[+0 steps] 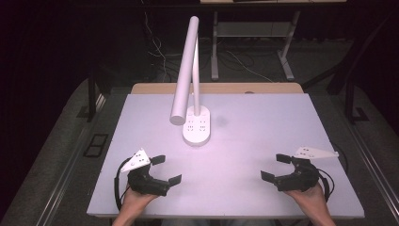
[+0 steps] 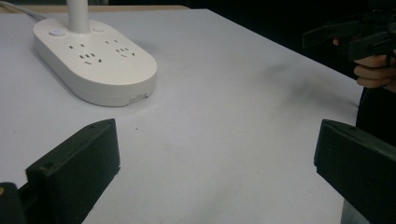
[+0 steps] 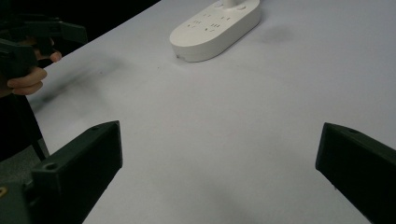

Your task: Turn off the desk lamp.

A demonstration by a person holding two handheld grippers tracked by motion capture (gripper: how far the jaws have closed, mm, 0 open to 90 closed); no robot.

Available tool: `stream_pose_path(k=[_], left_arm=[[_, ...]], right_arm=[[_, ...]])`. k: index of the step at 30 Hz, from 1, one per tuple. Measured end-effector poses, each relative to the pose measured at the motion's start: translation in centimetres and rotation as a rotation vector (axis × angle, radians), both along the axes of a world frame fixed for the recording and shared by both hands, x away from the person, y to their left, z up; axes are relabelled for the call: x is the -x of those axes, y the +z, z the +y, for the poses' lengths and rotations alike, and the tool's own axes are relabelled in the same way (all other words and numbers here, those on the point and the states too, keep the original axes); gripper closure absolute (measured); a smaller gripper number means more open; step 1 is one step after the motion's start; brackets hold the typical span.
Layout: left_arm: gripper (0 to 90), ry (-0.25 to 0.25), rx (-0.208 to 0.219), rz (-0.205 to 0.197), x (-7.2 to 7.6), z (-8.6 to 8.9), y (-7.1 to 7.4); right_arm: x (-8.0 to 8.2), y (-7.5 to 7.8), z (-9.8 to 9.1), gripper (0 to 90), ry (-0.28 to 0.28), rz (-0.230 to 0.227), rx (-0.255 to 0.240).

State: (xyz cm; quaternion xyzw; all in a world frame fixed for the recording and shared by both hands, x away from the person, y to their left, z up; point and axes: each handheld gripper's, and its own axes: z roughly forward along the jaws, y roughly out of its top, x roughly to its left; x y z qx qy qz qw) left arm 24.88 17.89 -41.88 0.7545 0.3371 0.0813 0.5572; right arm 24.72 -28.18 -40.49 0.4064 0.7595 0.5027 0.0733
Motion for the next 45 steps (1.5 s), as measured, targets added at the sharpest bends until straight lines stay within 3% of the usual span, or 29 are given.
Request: stream_pose_path(k=[24,29,45], left_arm=[[0.0,-0.009,-0.005,0.005,0.0,-0.1,-0.1],[0.0,-0.016,-0.010,0.009,0.0,-0.2,-0.1],[0.0,-0.013,-0.010,0.010,0.0,-0.1,-0.2]], right_arm=[[0.0,0.3,-0.1,0.5,0.006,0.033,0.022],[-0.2,0.4,0.0,0.5,0.031,0.052,0.043],[-2.2,3.2,1.6,0.5,0.077,0.045,0.061]])
